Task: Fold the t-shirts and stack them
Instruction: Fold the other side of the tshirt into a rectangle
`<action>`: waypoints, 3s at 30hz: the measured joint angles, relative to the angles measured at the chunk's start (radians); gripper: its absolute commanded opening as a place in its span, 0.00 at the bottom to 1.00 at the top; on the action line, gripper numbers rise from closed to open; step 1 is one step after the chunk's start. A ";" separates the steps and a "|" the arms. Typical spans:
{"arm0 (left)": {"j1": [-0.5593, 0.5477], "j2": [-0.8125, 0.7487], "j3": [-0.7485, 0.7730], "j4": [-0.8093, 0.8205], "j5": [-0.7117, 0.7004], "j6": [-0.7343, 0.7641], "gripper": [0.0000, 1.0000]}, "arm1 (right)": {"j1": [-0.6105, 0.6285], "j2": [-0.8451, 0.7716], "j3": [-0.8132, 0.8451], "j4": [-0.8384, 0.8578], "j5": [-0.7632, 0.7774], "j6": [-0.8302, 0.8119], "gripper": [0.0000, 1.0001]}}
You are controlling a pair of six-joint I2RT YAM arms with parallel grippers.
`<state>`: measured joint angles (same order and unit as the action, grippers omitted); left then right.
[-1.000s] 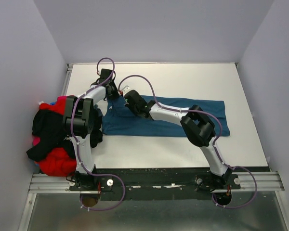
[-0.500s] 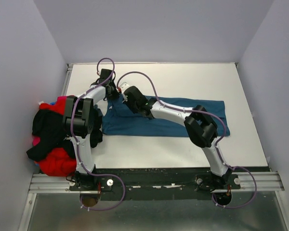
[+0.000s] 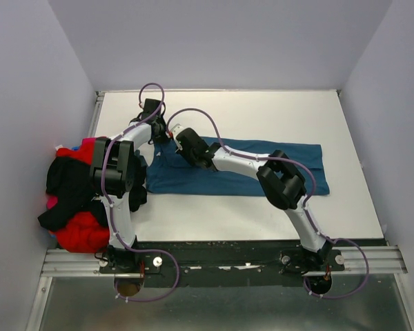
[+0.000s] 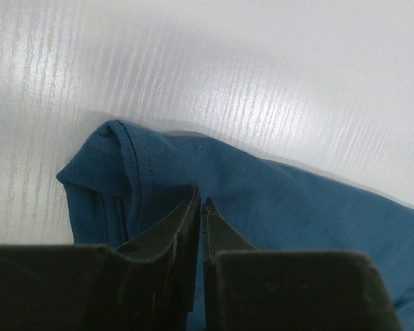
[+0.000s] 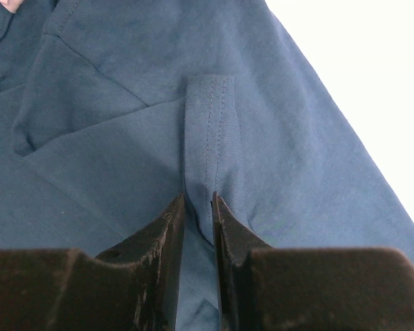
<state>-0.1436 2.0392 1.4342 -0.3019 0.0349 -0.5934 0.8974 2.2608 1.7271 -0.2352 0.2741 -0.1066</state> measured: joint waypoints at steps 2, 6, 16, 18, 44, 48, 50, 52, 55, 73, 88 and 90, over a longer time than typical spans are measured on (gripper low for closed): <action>0.000 0.000 0.000 0.000 0.000 0.000 0.19 | 0.000 0.004 0.000 0.000 0.000 -0.001 0.25; 0.000 0.000 0.005 -0.003 0.000 0.001 0.19 | 0.000 0.006 0.000 -0.002 0.001 -0.010 0.20; 0.004 0.000 0.012 -0.008 0.000 0.003 0.19 | 0.002 -0.009 -0.026 0.002 -0.002 -0.028 0.01; 0.005 0.000 0.012 -0.011 0.000 0.003 0.19 | 0.004 -0.031 -0.053 0.001 -0.011 -0.029 0.01; 0.006 -0.065 -0.096 0.009 0.000 0.003 0.21 | 0.039 -0.259 -0.313 -0.072 -0.280 0.047 0.09; 0.006 -0.106 -0.113 0.011 0.000 0.002 0.25 | 0.039 -0.295 -0.364 -0.084 -0.286 0.068 0.33; 0.006 -0.128 -0.121 0.013 0.000 0.002 0.31 | 0.039 -0.330 -0.385 -0.093 -0.287 0.080 0.33; 0.006 -0.163 -0.132 0.015 0.000 0.000 0.37 | 0.039 -0.359 -0.393 -0.094 -0.287 0.090 0.33; 0.001 -0.231 -0.173 0.026 -0.001 -0.002 0.40 | 0.039 -0.406 -0.409 -0.080 -0.286 0.118 0.33; -0.168 -0.906 -0.810 0.120 -0.038 -0.192 0.49 | -0.161 -0.543 -0.598 0.068 -0.374 0.436 0.01; -0.245 -0.826 -0.917 0.245 -0.025 -0.306 0.51 | -0.167 -0.350 -0.534 0.148 -0.474 0.568 0.01; -0.256 -0.795 -0.906 0.251 -0.023 -0.306 0.50 | -0.167 -0.339 -0.531 0.148 -0.474 0.576 0.01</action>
<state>-0.3992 1.2438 0.5282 -0.0513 0.0116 -0.8997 0.7307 1.9217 1.1957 -0.0868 -0.1997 0.4694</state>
